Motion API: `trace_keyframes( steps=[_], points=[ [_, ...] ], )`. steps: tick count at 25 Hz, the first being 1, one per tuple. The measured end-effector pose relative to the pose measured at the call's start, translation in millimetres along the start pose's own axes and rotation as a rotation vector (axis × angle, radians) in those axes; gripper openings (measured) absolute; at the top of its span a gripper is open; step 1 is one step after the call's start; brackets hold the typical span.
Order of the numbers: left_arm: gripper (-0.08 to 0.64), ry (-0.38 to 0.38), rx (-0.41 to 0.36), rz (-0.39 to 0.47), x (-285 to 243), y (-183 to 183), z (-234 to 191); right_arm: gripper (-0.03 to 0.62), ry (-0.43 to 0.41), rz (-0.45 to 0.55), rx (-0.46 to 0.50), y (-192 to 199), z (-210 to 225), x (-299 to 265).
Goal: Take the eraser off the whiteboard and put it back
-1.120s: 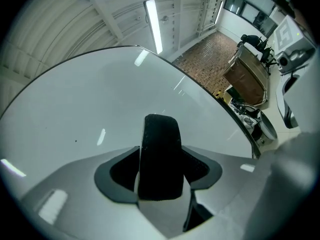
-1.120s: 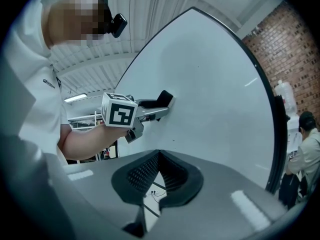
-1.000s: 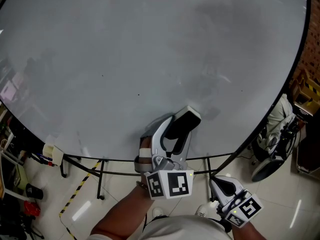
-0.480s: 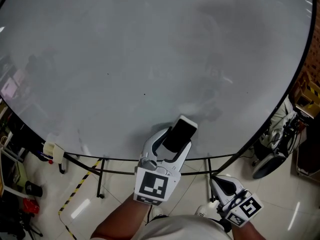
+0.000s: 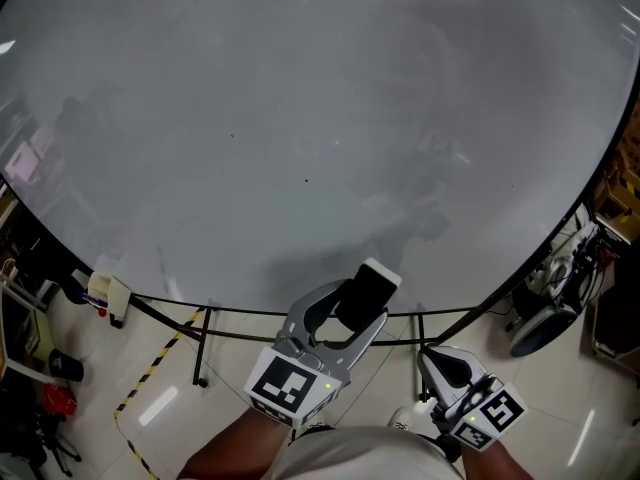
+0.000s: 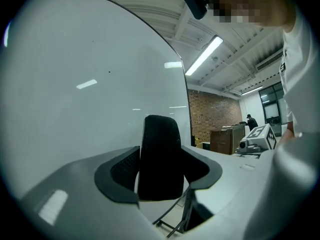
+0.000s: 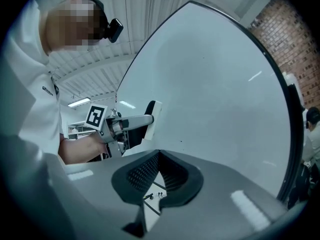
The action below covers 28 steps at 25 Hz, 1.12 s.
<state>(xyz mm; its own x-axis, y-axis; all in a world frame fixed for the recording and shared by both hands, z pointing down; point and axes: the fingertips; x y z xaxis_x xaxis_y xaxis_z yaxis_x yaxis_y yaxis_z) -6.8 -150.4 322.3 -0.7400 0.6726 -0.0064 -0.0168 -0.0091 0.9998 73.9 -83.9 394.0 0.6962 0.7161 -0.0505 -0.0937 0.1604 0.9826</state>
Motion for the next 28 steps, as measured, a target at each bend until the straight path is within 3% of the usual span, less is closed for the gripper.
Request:
trace_keyframes(
  steps=[7, 28],
  points=[
    [0.268, 0.064, 0.110, -0.022, 22.1, 23.1, 11.5, 0.002, -0.026, 0.002, 0.002, 1.9, -7.0, -4.0],
    [0.268, 0.047, 0.111, -0.028, 78.6, 49.2, 19.0, 0.002, -0.052, 0.006, 0.042, -3.5, -26.7, -7.9]
  ],
)
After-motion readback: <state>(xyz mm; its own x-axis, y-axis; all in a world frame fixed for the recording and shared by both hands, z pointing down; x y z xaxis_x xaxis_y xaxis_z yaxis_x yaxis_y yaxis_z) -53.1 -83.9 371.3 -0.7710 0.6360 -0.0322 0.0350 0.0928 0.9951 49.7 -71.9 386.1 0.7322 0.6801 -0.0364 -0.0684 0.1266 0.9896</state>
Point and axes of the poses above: the fingertips, and each gripper's own axes: x backward along the fingers, z to its right, y out of its underside
